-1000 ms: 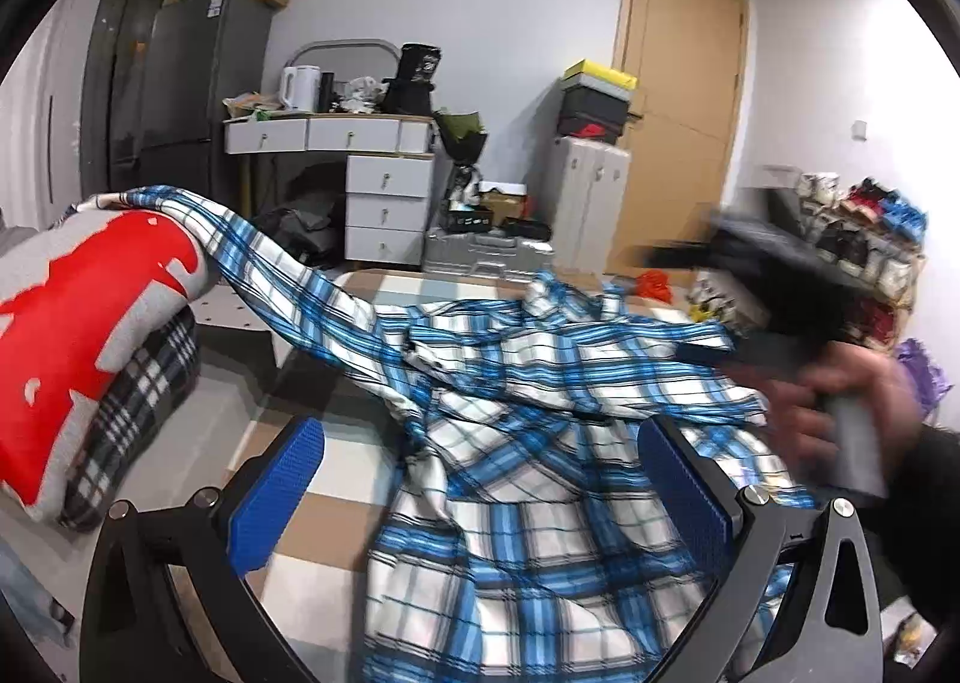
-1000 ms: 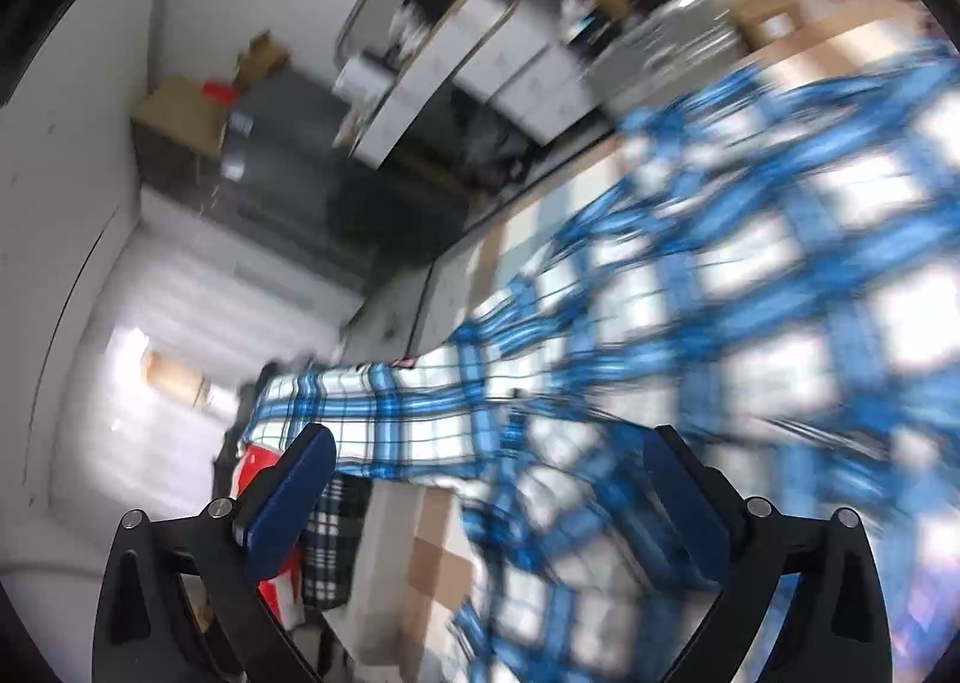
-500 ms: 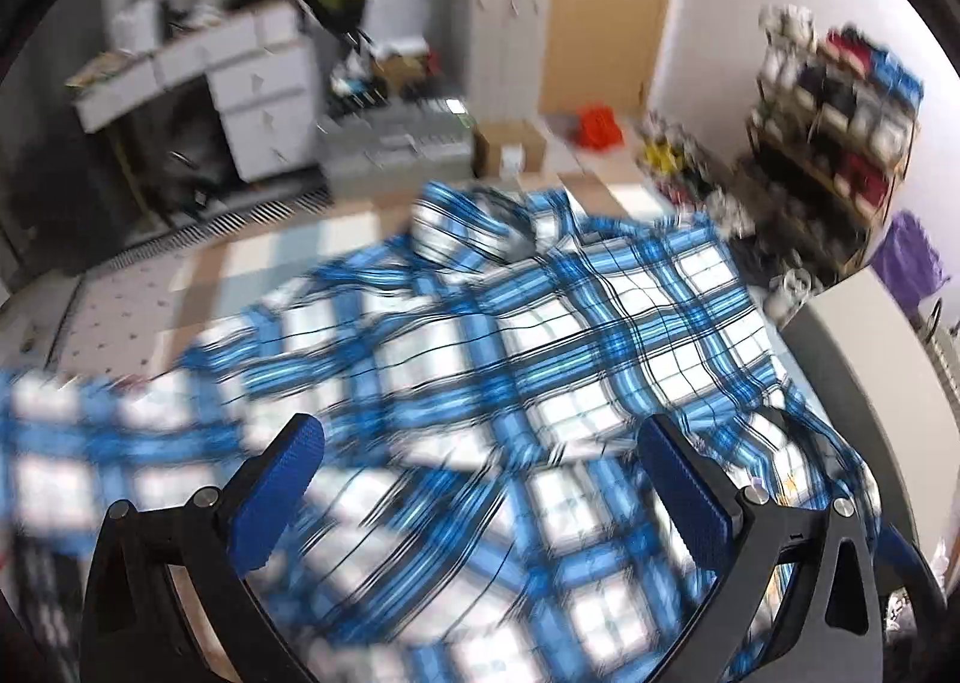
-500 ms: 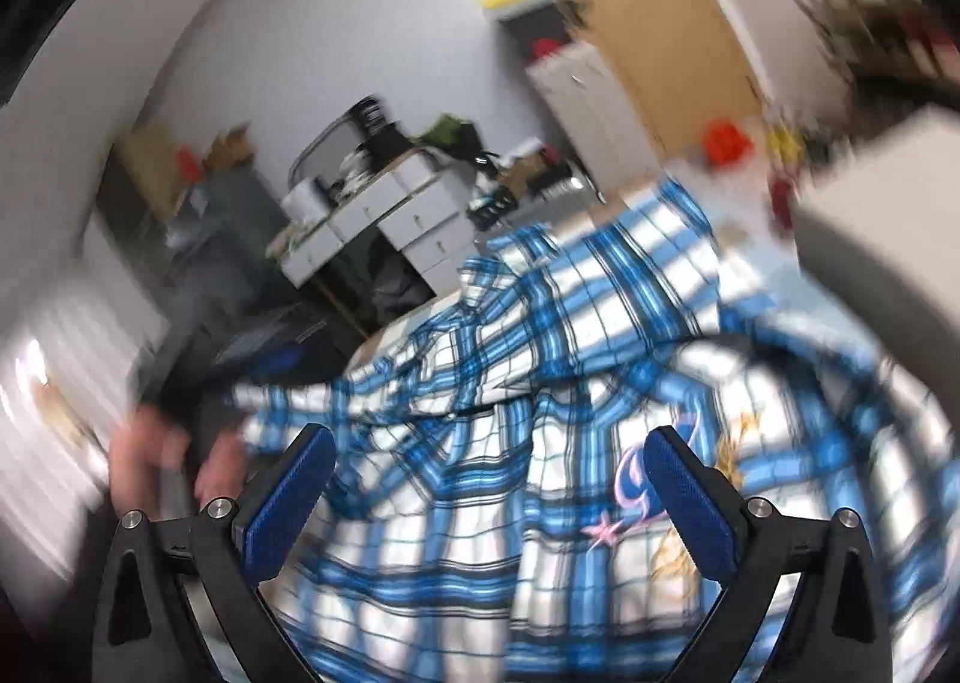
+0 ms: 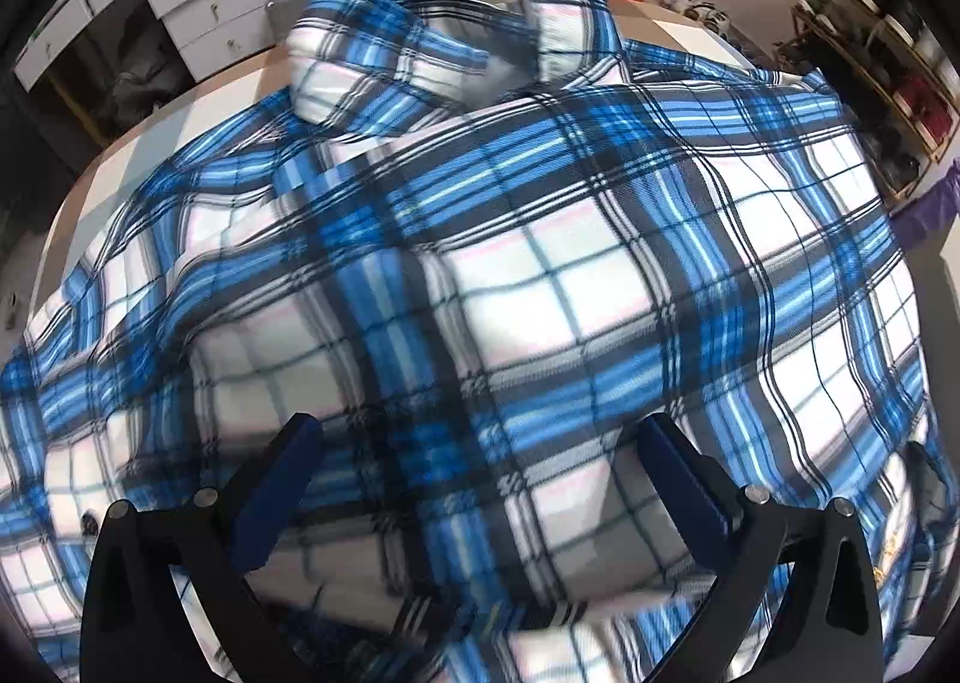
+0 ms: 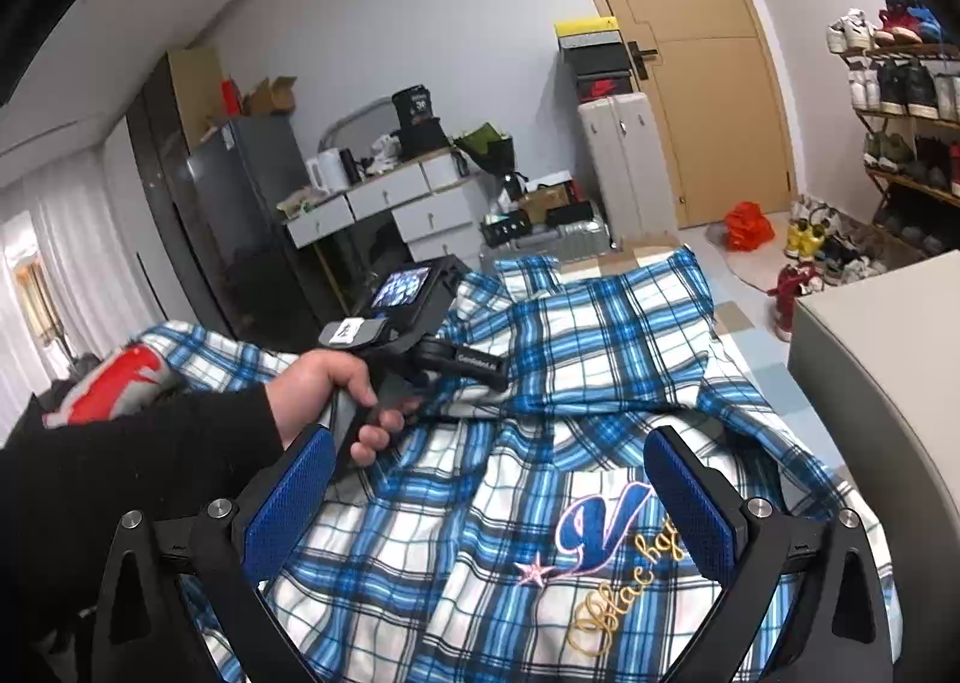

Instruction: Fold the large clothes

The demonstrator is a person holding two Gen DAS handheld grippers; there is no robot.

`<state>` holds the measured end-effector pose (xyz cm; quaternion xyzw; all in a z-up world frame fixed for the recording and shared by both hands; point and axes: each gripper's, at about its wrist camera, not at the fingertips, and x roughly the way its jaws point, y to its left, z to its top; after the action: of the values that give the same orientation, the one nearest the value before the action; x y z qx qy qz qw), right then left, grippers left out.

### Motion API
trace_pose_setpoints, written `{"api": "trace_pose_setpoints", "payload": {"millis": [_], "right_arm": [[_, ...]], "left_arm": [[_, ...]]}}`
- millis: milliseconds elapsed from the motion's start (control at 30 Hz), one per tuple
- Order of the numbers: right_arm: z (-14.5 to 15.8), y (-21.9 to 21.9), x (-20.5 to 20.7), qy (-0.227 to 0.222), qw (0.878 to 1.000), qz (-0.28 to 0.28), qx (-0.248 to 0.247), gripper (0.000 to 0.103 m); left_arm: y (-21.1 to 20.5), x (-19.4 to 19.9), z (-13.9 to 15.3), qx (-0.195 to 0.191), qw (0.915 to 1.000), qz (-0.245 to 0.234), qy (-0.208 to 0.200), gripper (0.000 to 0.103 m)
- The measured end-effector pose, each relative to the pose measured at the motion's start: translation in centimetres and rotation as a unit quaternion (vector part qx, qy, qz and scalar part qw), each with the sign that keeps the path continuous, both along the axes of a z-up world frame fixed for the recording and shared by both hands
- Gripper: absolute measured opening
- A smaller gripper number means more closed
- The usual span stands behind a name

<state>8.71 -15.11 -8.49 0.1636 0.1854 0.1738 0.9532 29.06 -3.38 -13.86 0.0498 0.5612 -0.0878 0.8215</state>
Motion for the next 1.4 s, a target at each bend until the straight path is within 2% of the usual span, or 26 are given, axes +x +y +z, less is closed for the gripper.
{"api": "trace_pose_setpoints", "payload": {"millis": [100,233,333,367,400,433,467,500,533,567,633,667,700,733,800,867,967,1067,1267,1367,1400], "right_arm": [[0.3,-0.1,-0.5,0.002,1.0,0.005,0.008,0.103],[0.9,0.4,-1.4,-0.011,1.0,0.015,0.014,0.103],[1.3,1.2,-2.1,-0.026,0.999,0.023,0.015,0.103],[1.4,1.6,-2.3,-0.029,0.999,0.027,0.008,0.103],[1.4,2.0,-2.4,-0.03,0.999,0.029,0.002,0.103],[1.3,2.5,-2.5,-0.03,0.999,0.032,-0.007,0.103],[1.3,2.9,-2.6,-0.03,0.999,0.034,-0.015,0.103],[1.2,3.4,-2.6,-0.03,0.999,0.036,-0.023,0.103],[1.1,3.7,-2.6,-0.029,0.999,0.037,-0.027,0.103],[0.9,4.1,-2.6,-0.025,0.998,0.038,-0.03,0.103],[0.7,4.5,-2.4,-0.017,0.999,0.039,-0.032,0.103],[0.7,4.6,-2.4,-0.015,0.999,0.039,-0.029,0.103],[0.7,4.7,-2.4,-0.015,0.999,0.041,-0.023,0.103],[0.7,4.8,-2.5,-0.015,0.999,0.042,-0.016,0.103],[0.8,4.8,-2.6,-0.018,0.999,0.038,-0.01,0.103],[0.8,4.9,-2.6,-0.019,0.999,0.038,-0.009,0.103],[0.7,4.9,-2.6,-0.021,0.999,0.033,-0.015,0.103],[0.4,4.8,-2.3,-0.016,0.999,0.029,-0.016,0.103],[-0.2,4.9,-1.6,0.002,0.999,0.028,-0.019,0.103],[-0.3,5.2,-1.5,0.0,0.999,0.032,-0.024,0.103],[-0.3,5.4,-1.5,-0.001,0.999,0.033,-0.028,0.103]], "left_arm": [[3.0,-3.9,3.6,-0.03,0.9991,0.006,-0.031,0.102],[9.4,-11.0,8.7,-0.03,0.996,0.04,-0.074,0.102],[14.3,-14.9,13.0,-0.039,0.992,0.065,-0.1,0.102],[17.2,-17.1,15.0,-0.048,0.9896,0.079,-0.11,0.102],[18.6,-16.9,16.0,-0.057,0.9877,0.09,-0.114,0.102],[21.8,-18.8,17.9,-0.077,0.983,0.117,-0.119,0.102],[23.3,-18.9,19.0,-0.094,0.978,0.141,-0.122,0.102],[26.2,-19.9,20.3,-0.119,0.9687,0.178,-0.127,0.102],[27.1,-19.3,21.1,-0.132,0.9615,0.203,-0.13,0.102],[30.8,-20.6,22.2,-0.153,0.9475,0.247,-0.132,0.102],[33.9,-20.9,22.5,-0.181,0.9249,0.303,-0.14,0.102],[37.1,-22.1,22.4,-0.216,0.9021,0.345,-0.143,0.102],[37.9,-22.1,21.9,-0.237,0.8886,0.365,-0.143,0.102],[40.4,-22.7,21.0,-0.278,0.8645,0.397,-0.134,0.102],[42.1,-22.5,19.0,-0.318,0.8415,0.424,-0.108,0.102],[43.4,-22.5,17.7,-0.344,0.8271,0.434,-0.099,0.102],[44.4,-22.2,16.8,-0.386,0.8132,0.426,-0.091,0.102],[44.8,-21.7,16.6,-0.41,0.8062,0.417,-0.094,0.102],[47.9,-22.2,18.7,-0.445,0.7907,0.404,-0.115,0.102],[48.9,-22.1,17.9,-0.458,0.7798,0.41,-0.117,0.102],[49.2,-22.2,17.6,-0.463,0.7731,0.417,-0.119,0.102]]}}
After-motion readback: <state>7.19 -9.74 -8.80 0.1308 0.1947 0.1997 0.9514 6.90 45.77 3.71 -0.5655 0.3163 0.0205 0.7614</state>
